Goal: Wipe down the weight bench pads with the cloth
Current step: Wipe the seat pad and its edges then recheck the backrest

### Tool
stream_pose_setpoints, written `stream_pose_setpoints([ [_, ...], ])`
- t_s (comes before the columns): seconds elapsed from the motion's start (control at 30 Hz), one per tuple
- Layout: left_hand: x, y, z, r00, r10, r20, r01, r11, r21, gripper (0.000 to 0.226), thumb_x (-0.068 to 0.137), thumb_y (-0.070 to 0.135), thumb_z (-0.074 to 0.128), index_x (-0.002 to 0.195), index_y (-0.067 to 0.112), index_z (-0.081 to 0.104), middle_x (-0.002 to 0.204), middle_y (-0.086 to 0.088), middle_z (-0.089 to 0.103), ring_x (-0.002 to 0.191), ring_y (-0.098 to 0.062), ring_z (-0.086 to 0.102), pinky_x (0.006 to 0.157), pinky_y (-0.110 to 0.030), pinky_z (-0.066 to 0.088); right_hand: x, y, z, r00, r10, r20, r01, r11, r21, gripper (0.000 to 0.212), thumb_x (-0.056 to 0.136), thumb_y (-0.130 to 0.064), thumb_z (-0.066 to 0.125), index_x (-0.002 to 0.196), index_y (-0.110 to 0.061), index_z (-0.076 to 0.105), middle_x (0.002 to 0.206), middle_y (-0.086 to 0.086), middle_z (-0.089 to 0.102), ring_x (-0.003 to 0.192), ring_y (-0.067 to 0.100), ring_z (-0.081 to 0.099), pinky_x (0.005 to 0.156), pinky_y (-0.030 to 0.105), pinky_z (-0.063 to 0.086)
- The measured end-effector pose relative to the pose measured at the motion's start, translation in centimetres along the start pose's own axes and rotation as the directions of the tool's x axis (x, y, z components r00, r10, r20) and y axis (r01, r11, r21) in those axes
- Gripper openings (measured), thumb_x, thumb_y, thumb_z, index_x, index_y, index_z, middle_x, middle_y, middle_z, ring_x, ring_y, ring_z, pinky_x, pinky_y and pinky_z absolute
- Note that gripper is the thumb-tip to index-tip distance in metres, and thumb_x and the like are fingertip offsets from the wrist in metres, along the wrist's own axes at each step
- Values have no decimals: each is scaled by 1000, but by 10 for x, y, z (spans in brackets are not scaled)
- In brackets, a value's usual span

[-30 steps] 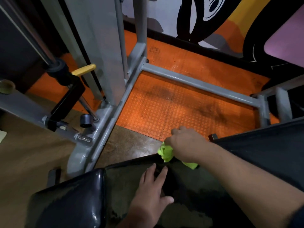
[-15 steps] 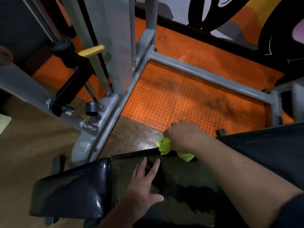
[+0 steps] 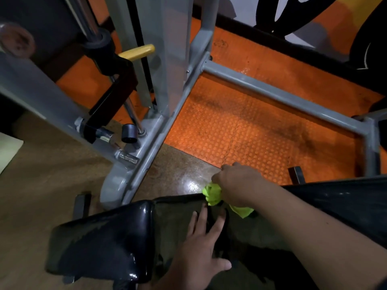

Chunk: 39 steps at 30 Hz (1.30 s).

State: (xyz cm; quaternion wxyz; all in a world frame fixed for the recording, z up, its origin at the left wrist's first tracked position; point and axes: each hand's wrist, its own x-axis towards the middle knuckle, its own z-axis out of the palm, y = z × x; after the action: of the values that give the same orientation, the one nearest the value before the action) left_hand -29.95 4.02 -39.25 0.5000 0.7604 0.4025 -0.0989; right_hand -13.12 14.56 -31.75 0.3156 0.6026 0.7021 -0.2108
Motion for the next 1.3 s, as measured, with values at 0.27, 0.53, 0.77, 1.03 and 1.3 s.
stream_pose_setpoints([
  [0.27,-16,-50,9,987,7,-162,-39,980,-196,83,71,78,54,137,74,4,156,31,-26,150,-3,-23,121,-27,6,17,-24,5,1000,-11,-4,11,999,-41,37,93,-25,56,130,-23,54,123,10,52,110,32,50,80,40,49],
  [0.53,-17,-65,21,993,-84,79,85,996,-6,94,79,82,43,131,66,-34,146,23,-51,142,-14,-42,124,-46,1,38,-35,13,1000,-27,7,27,999,25,36,92,-26,57,128,-26,55,123,8,54,111,32,53,82,40,50],
  [0.77,-16,-71,33,996,-60,63,59,998,15,93,71,96,29,128,66,-37,137,25,-59,134,-12,-52,122,-47,-8,46,-60,24,998,-63,-23,63,998,-4,41,93,-27,55,134,-27,52,127,9,51,116,34,49,84,41,47],
  [1.03,-20,-79,25,999,1,44,4,991,-131,88,81,73,49,133,75,-22,145,32,-48,136,-4,-47,123,-47,-2,79,-77,29,996,-68,49,63,993,100,39,93,-25,54,131,-26,55,127,8,54,114,33,53,83,39,49],
  [1.3,-19,-93,18,996,75,43,-70,991,-116,92,86,68,53,141,68,-21,153,23,-42,138,-11,-47,117,-36,-17,100,-117,42,999,-42,11,42,999,-5,42,95,-24,53,136,-24,52,132,14,49,118,35,47,85,44,45],
])
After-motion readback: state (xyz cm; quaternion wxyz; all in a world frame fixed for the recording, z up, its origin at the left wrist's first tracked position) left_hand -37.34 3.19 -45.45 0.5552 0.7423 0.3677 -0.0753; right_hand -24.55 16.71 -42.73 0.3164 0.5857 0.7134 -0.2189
